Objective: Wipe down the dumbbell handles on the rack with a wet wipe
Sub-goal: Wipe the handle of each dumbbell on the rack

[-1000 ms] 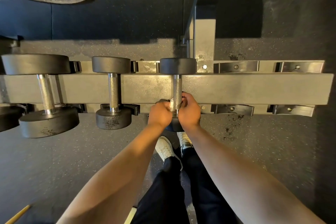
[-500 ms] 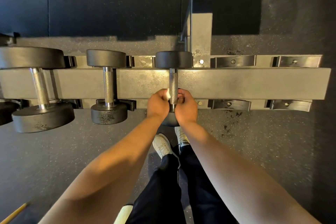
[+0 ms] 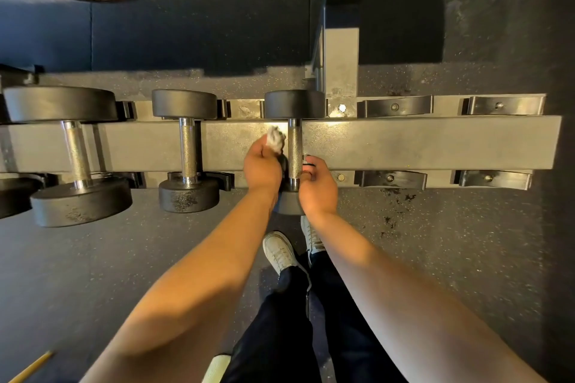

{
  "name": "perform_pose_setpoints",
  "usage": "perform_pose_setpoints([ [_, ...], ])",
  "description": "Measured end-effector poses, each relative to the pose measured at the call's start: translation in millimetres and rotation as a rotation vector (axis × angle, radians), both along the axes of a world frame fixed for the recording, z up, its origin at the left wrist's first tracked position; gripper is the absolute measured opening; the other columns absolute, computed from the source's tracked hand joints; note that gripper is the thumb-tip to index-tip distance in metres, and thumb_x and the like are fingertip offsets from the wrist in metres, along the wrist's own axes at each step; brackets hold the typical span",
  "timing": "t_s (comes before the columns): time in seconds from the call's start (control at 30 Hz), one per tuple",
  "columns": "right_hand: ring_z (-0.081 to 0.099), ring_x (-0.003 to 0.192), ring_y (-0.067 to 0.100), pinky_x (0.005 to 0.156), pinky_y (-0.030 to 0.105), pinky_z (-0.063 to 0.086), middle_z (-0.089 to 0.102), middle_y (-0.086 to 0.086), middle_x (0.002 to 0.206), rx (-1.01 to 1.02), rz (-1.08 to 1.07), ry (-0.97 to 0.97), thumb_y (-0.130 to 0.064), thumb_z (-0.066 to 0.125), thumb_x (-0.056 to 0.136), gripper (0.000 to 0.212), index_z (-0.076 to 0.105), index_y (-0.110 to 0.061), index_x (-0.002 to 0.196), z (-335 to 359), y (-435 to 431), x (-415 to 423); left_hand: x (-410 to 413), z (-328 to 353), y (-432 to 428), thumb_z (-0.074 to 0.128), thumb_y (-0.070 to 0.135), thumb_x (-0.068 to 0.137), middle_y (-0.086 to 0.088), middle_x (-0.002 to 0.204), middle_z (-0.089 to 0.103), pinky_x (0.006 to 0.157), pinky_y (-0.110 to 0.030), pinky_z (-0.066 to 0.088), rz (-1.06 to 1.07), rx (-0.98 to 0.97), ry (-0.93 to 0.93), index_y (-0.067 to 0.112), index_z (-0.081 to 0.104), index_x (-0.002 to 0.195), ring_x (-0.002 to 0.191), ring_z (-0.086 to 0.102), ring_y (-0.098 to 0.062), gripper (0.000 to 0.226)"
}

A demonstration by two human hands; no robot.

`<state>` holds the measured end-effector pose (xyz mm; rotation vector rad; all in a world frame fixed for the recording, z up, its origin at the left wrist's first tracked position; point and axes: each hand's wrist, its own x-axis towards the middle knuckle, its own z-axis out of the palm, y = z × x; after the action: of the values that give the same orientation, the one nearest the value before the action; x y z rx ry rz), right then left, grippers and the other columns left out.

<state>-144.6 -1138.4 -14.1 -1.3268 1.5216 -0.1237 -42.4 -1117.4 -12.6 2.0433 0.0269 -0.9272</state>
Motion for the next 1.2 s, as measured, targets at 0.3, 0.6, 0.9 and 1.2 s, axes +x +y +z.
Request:
perform_pose_setpoints([
  [0.3,0.063,0.101,0.026,0.09,0.036,0.051,0.07,0.004,0.109,0.056,-0.014,-0.013,-0.011,0.044,0.098,0.031,0.062,-0.022,0.121,1.8,-3.2,1.5,-16.6,9.0,-6.0,0.042,-0.007,0.095,-0.009,0.09,0.064,0.068,-0.025,0.038,-0.304,0.203,-0.19,0.002,0.067,0.109,0.083,0.054,-0.02,0.03],
  [0.6,0.059,0.106,0.016,0.086,0.021,0.044,0.058,-0.001,0.117,0.007,0.015,-0.122,-0.011,0.055,0.098,0.026,0.055,-0.016,0.124,13.1,-5.2,-4.2,-32.5,12.4,39.5,0.043,0.004,0.103,-0.002,0.099,0.065,0.06,-0.019,0.037,-0.415,0.124,-0.21,0.017,0.065,0.108,0.089,0.06,-0.018,0.026],
  [0.9,0.064,0.089,0.006,0.074,0.017,0.051,0.067,-0.003,0.101,0.044,0.056,-0.276,-0.012,0.06,0.098,0.016,0.063,-0.017,0.113,12.8,-38.4,5.7,-40.2,10.5,12.8,0.048,0.009,0.102,0.007,0.121,0.051,0.103,-0.03,0.045,-0.346,-0.138,-0.304,0.03,0.054,0.128,0.116,0.054,-0.012,0.034],
  [1.2,0.064,0.097,0.014,0.081,0.023,0.051,0.068,-0.007,0.101,0.262,-0.362,-0.271,-0.009,0.053,0.101,0.025,0.068,-0.028,0.102,0.7,-74.2,39.0,-33.7,-10.2,6.6,0.046,0.034,0.104,0.006,0.127,0.065,0.085,-0.042,0.055,-0.435,0.105,-0.279,0.042,0.031,0.147,0.109,0.065,-0.021,0.045],
])
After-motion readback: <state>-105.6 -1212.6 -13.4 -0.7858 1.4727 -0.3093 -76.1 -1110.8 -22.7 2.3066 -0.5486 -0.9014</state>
